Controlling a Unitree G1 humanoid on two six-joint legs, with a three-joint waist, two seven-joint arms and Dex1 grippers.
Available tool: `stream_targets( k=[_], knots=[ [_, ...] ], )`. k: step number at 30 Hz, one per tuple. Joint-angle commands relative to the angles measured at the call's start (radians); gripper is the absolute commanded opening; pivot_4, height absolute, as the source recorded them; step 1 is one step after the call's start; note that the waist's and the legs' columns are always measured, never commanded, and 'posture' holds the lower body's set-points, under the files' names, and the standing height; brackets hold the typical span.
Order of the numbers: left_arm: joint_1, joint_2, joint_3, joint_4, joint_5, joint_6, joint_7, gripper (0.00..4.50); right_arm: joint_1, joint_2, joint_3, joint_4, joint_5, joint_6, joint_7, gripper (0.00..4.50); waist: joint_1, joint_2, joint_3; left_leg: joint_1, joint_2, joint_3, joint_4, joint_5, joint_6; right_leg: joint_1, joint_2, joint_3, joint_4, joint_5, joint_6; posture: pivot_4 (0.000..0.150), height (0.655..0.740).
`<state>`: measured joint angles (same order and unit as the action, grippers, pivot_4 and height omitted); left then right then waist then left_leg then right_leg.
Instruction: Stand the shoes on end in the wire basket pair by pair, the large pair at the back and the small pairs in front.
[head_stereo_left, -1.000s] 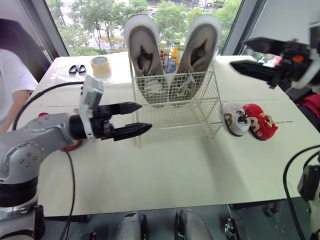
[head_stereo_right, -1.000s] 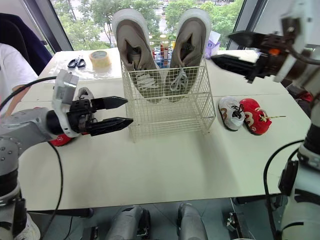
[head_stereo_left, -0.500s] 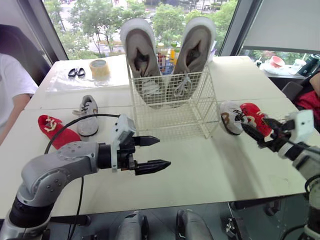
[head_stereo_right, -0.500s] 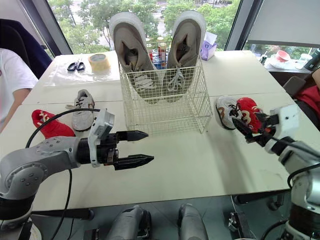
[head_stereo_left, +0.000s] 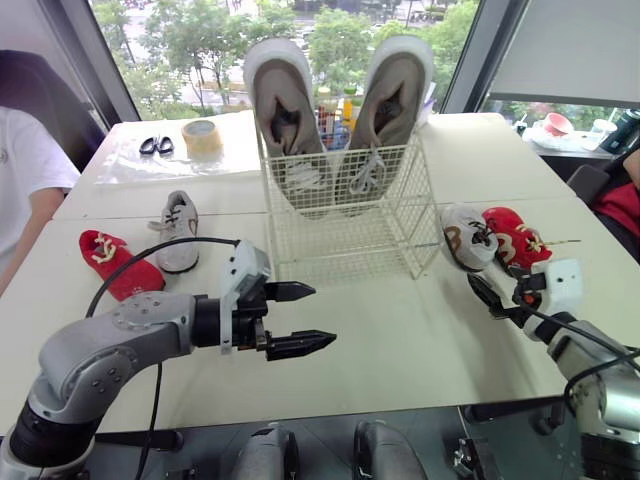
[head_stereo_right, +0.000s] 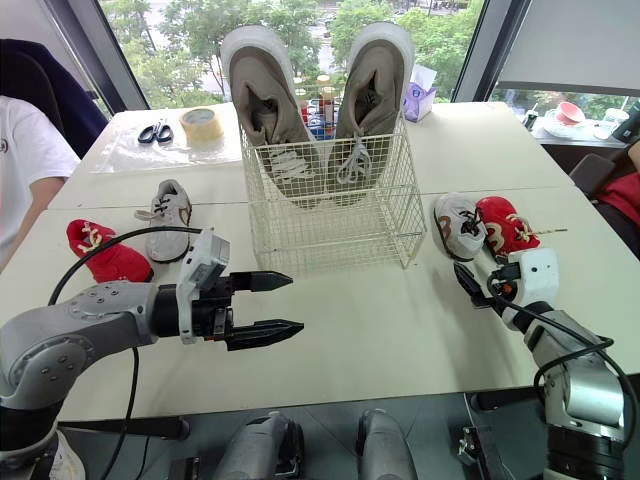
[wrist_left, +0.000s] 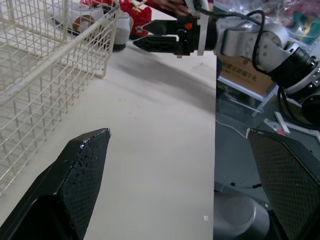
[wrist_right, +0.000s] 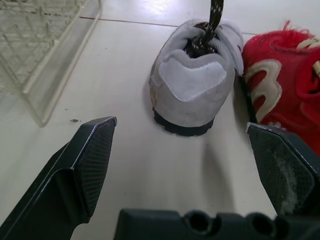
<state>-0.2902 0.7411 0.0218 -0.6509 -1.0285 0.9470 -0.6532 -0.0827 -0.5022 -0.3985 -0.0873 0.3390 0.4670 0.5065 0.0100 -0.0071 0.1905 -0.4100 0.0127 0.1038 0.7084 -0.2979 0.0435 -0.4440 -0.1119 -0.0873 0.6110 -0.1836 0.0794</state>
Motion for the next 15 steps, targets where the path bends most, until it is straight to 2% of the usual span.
stream_targets(
  k=[1, 15],
  knots=[
    [-0.008, 0.019, 0.028, -0.020, 0.012, -0.023, -0.008, 4.50, -0.034, 0.009, 0.016, 0.032, 0.005, -0.048, 0.004, 4.46, 0.000, 0.000, 0.000, 0.000, 0.000, 0.000, 0.000, 0.000, 0.000, 0.000, 0.000, 0.000, 0.000, 0.000, 0.000, 0.150, 0.7400],
    [-0.004, 0.031, 0.040, -0.033, 0.014, -0.020, 0.020, 4.50, -0.274, 0.059, 0.047, 0.433, -0.040, -0.225, -0.117, 4.46, -0.005, 0.000, 0.000, 0.000, 0.000, 0.000, -0.001, 0.000, 0.000, 0.000, 0.000, 0.000, -0.001, 0.000, 0.000, 0.150, 0.7400]
  ],
)
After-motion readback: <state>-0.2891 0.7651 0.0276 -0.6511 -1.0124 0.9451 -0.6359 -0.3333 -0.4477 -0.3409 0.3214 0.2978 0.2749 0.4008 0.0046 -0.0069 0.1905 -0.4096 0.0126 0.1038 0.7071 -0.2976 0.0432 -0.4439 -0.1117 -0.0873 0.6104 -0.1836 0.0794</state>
